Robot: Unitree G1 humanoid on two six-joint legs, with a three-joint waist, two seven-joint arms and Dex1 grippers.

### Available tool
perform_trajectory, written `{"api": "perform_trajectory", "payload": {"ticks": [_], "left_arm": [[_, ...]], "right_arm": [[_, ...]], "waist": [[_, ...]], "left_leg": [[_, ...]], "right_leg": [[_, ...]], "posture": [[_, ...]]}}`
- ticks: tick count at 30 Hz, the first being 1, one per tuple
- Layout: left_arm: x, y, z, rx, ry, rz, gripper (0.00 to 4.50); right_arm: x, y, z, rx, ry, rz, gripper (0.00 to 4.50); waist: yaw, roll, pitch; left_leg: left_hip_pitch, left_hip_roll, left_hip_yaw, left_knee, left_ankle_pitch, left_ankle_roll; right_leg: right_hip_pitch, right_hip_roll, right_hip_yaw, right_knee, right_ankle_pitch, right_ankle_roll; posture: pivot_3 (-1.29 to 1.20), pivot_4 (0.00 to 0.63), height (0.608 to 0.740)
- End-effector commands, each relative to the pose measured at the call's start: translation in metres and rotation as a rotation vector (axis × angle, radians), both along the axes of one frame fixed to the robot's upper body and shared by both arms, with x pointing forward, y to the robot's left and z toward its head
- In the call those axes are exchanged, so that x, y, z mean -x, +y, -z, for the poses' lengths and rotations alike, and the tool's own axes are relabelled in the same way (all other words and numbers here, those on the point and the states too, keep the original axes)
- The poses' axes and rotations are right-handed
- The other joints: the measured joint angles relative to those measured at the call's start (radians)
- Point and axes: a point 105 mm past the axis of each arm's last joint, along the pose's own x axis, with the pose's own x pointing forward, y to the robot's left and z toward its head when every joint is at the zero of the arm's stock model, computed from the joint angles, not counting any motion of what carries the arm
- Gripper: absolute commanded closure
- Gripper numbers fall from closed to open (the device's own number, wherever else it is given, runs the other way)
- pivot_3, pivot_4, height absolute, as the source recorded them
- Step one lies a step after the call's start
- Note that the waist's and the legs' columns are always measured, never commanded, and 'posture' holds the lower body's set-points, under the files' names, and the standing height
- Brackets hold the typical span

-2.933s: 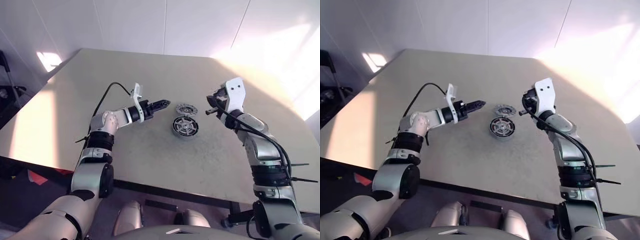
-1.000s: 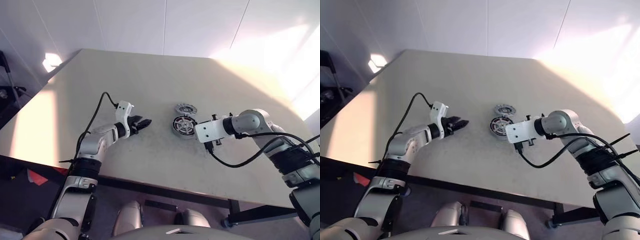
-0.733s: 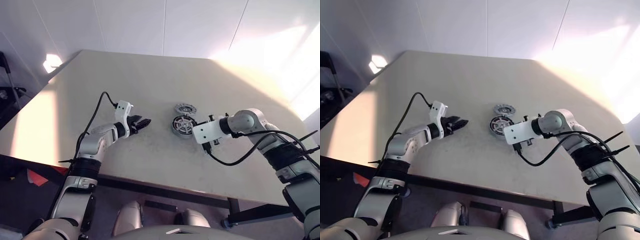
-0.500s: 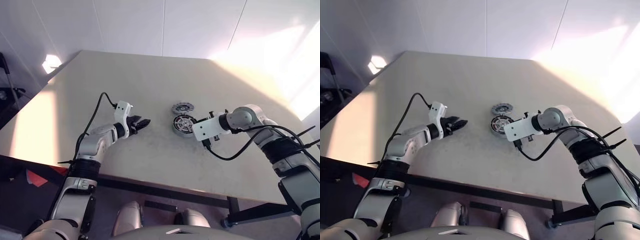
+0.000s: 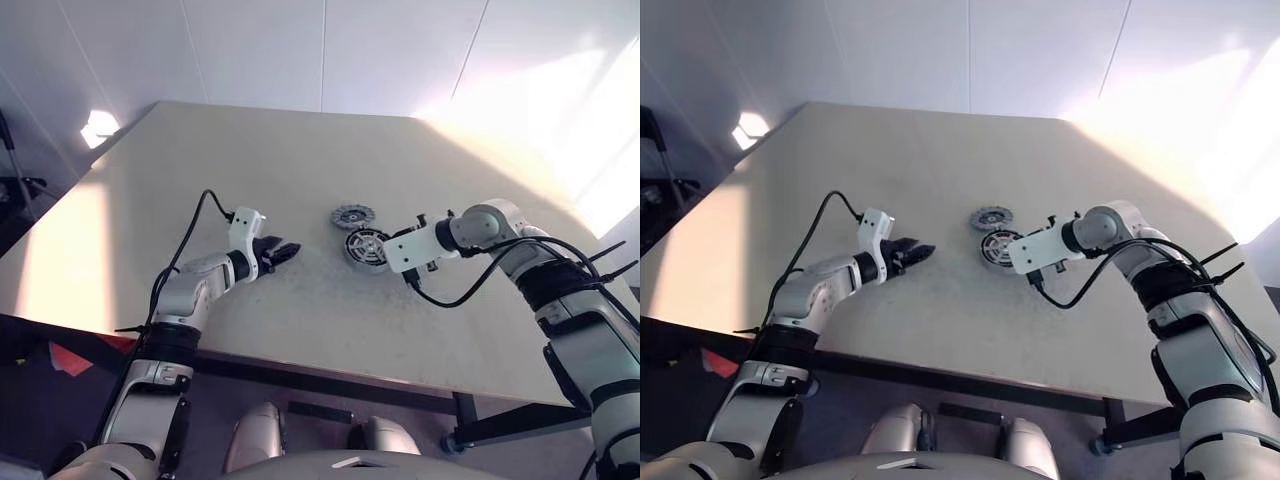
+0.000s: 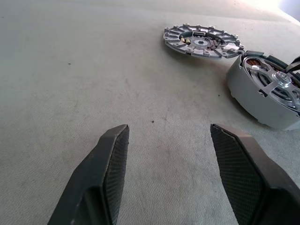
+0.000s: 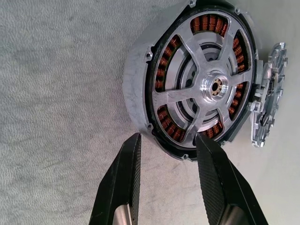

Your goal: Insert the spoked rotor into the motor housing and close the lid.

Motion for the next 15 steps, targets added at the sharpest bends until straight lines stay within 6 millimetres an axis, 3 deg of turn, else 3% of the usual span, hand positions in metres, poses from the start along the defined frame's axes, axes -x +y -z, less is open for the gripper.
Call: {"api": "perform_trajectory", "payload": {"ticks": [1,11,15], "left_arm": [[-0.003,0.0,-0.016,0.007,-0.058,0.002,1.55],[-0.003,0.001,-0.016,-0.001,-0.057,0.0,1.55],[-0.003,0.002,-0.015,-0.003,-0.056,-0.004,1.55]], "right_arm": [[-0.005,0.011,-0.009,-0.013,-0.048,-0.039,2.5],[0.005,0.012,0.016,0.028,0.036,-0.068,2.5],[0.007,0.014,0.014,0.03,0.037,-0.093,3.28]], "waist": [[-0.005,0.0,0.0],[-0.013,0.0,0.0],[-0.013,-0.001,-0.001]], "left_leg": [[0.0,0.0,0.0,0.0,0.0,0.0],[0.001,0.0,0.0,0.0,0.0,0.0],[0.003,0.0,0.0,0.0,0.0,-0.001]], "right_leg": [[0.0,0.0,0.0,0.0,0.0,0.0],[0.001,0.0,0.0,0.0,0.0,0.0],[0.003,0.0,0.0,0.0,0.0,0.0]], "posture": [[0.0,0.0,0.74],[0.0,0.0,0.74],[0.0,0.0,0.74]]}}
